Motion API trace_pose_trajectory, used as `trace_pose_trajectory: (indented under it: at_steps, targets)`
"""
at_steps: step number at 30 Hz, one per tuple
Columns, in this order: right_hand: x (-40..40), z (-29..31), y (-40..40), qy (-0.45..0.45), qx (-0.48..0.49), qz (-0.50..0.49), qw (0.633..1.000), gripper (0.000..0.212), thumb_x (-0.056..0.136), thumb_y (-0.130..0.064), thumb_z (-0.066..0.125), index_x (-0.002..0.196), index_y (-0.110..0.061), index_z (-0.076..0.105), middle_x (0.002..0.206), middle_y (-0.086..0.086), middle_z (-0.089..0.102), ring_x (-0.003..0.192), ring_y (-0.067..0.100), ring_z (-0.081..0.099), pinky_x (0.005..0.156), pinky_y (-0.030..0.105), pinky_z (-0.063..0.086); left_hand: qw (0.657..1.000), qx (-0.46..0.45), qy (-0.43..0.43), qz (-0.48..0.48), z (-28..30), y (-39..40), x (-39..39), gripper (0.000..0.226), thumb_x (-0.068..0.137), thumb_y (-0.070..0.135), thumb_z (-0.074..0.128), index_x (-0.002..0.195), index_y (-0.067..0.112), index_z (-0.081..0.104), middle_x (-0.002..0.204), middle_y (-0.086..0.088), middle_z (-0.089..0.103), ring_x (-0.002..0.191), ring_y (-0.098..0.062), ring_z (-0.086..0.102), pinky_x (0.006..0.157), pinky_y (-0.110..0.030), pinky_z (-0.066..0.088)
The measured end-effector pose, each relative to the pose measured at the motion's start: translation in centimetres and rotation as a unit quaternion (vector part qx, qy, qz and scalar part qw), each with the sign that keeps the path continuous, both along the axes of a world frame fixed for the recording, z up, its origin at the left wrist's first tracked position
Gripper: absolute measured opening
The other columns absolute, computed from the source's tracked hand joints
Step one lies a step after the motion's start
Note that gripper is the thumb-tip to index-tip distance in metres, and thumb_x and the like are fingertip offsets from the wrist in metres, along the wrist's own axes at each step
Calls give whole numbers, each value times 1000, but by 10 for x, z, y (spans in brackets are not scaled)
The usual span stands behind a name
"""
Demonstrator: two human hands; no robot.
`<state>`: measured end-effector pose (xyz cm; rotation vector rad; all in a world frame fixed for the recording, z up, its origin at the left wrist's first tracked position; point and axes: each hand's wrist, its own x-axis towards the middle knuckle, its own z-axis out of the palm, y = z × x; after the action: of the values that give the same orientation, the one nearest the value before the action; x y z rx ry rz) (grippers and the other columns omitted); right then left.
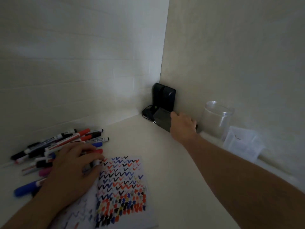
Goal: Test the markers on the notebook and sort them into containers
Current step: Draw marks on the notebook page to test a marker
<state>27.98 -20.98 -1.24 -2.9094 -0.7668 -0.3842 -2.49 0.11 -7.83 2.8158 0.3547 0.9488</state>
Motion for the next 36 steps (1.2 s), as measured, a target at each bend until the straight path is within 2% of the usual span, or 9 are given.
trace_pose_trajectory:
  at_steps: [6,12,16,19,22,24,27,30,36]
  targets:
    - [-32,-26,-3,-77,3,65,995,50,94,-14,59,141,-24,47,128,5,50,110,33,61,84,44,50,1000,-6,-11,-8,3,-6,-1,33,85,51,52,98,36,78,113,10,64,114,-23,53,105,-37,32]
    - [-29,-41,-7,-73,-24,37,996,56,91,-10,57,144,-26,45,132,9,47,112,33,56,90,44,49,999,-22,-26,-19,4,-5,-2,28,86,44,56,99,33,79,113,9,64,113,-23,56,103,-43,40]
    - [-66,-36,13,-143,75,121,980,58,82,-13,67,138,-23,58,137,12,50,121,36,50,103,51,42,998,-37,-55,-22,9,-7,0,35,81,23,58,110,27,78,118,1,64,117,-28,56,104,-48,42]
    - [-144,-23,47,-21,185,320,929,38,91,-20,66,128,-24,67,120,1,62,109,22,58,94,38,50,981,-153,-119,-9,26,-10,-1,43,83,11,49,114,25,74,120,0,60,119,-20,52,105,-34,41]
    - [-207,-21,68,152,126,413,889,29,93,-24,62,118,-36,71,102,-12,66,89,7,61,78,27,51,962,-252,-100,34,60,-1,-11,39,87,0,49,97,32,68,101,4,60,95,-7,56,79,-19,41]
    - [-221,-35,76,178,134,418,881,33,92,-25,61,121,-41,65,96,-16,63,81,2,57,72,25,49,968,-249,25,19,71,7,-27,29,90,8,55,94,35,66,89,9,59,80,-8,56,66,-22,39]
    - [-226,-51,75,171,179,378,892,22,94,-32,65,115,-38,62,89,-14,57,78,2,53,70,24,46,982,-124,145,14,48,12,-60,24,88,24,61,109,36,66,99,13,56,93,-10,54,77,-28,46]
    - [-224,-55,67,191,207,348,894,17,93,-32,69,104,-42,61,78,-9,60,74,6,56,66,22,48,987,-72,139,31,19,7,-80,32,95,39,57,127,35,60,119,11,53,112,-10,48,92,-25,41]
    - [-210,-50,52,259,222,307,889,14,92,-29,74,97,-39,64,82,-19,66,71,4,61,64,14,48,987,-59,145,43,16,6,-75,30,102,48,49,121,31,64,118,10,58,111,-11,49,95,-28,41]
